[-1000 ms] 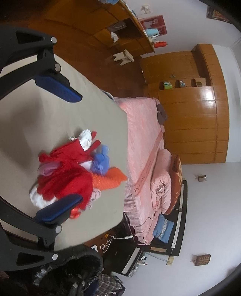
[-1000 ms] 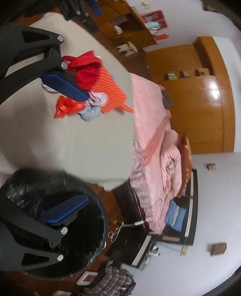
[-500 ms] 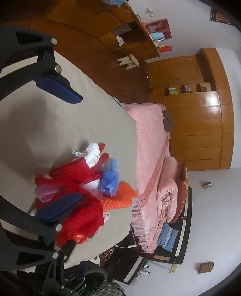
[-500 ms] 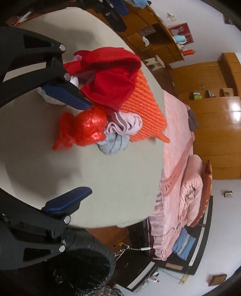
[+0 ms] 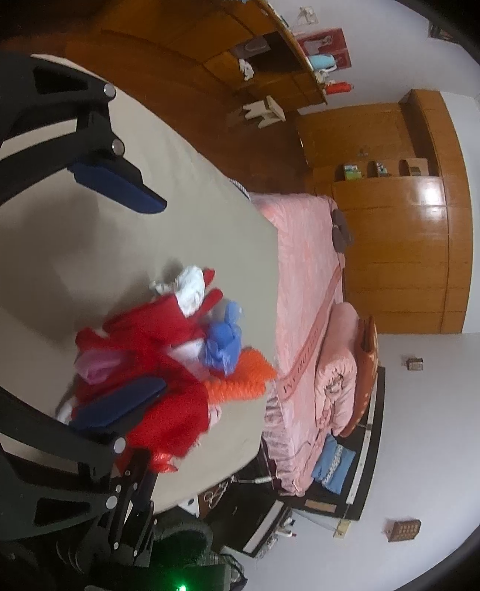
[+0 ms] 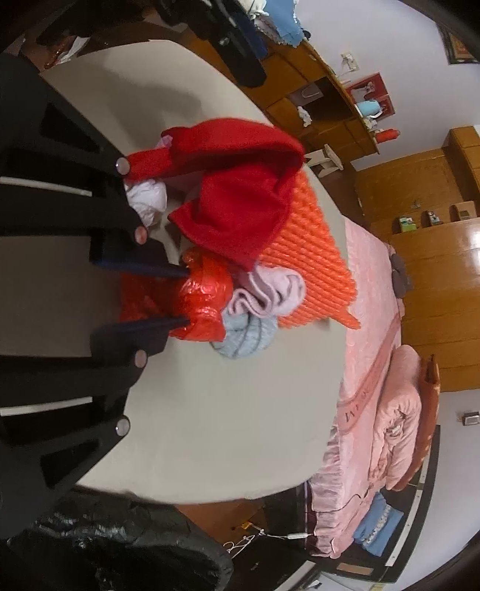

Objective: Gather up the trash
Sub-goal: 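Grasp the red plastic bag with the right tool while the left tool grasps red cloth, then carry both red items over the black bin and open both tools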

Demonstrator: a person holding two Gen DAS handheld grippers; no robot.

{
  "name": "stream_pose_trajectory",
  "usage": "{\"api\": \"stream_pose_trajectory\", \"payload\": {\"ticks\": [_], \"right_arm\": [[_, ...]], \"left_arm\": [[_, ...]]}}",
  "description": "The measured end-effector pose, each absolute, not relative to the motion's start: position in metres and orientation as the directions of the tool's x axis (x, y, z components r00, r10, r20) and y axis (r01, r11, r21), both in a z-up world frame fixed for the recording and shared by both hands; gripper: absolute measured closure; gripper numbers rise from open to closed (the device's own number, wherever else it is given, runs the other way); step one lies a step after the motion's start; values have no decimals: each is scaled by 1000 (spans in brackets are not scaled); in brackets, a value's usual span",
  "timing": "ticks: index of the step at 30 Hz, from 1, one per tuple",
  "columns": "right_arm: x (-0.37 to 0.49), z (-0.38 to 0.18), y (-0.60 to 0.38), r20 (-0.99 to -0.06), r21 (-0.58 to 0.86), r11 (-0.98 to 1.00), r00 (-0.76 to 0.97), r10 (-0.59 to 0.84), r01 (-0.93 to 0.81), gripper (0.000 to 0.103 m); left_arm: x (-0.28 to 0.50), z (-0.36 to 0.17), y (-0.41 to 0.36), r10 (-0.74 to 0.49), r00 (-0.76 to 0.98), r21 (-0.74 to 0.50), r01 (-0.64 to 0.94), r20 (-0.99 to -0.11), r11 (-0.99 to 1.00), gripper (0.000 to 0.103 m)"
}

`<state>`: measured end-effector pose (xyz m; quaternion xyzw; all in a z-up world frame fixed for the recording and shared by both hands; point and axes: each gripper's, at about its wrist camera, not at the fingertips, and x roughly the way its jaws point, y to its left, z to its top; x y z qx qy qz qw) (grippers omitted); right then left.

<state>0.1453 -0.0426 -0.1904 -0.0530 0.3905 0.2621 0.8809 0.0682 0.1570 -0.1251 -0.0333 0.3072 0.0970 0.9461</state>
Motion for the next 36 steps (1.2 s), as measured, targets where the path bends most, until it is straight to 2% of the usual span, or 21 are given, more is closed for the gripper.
{"api": "stream_pose_trajectory", "payload": {"ticks": [8, 14, 16, 18, 19, 28, 36], "right_arm": [[142, -165, -77, -681, 111, 890, 619, 392, -442, 83], [144, -155, -99, -667, 113, 909, 647, 368, -400, 83], [143, -154, -101, -667, 112, 912, 650, 364, -395, 83], [141, -152, -103, -666, 108, 912, 652, 362, -396, 83], [140, -152, -104, -664, 108, 912, 654, 363, -397, 83], [133, -129, -118, -621, 130, 915, 688, 375, -382, 83], [127, -108, -144, -582, 137, 932, 734, 349, -335, 83]], "left_arm": [[74, -118, 123, 35, 814, -67, -90, -580, 994, 29], [91, -132, 101, -10, 781, -55, -32, -624, 998, 60], [97, -140, 97, -14, 763, -51, -24, -646, 998, 81], [98, -143, 96, -13, 760, -53, -28, -649, 998, 94], [98, -143, 95, -14, 764, -52, -26, -645, 998, 98], [86, -103, 85, -32, 835, -73, -10, -550, 997, 99], [87, -72, 64, -119, 859, -116, 70, -498, 991, 99]]}}
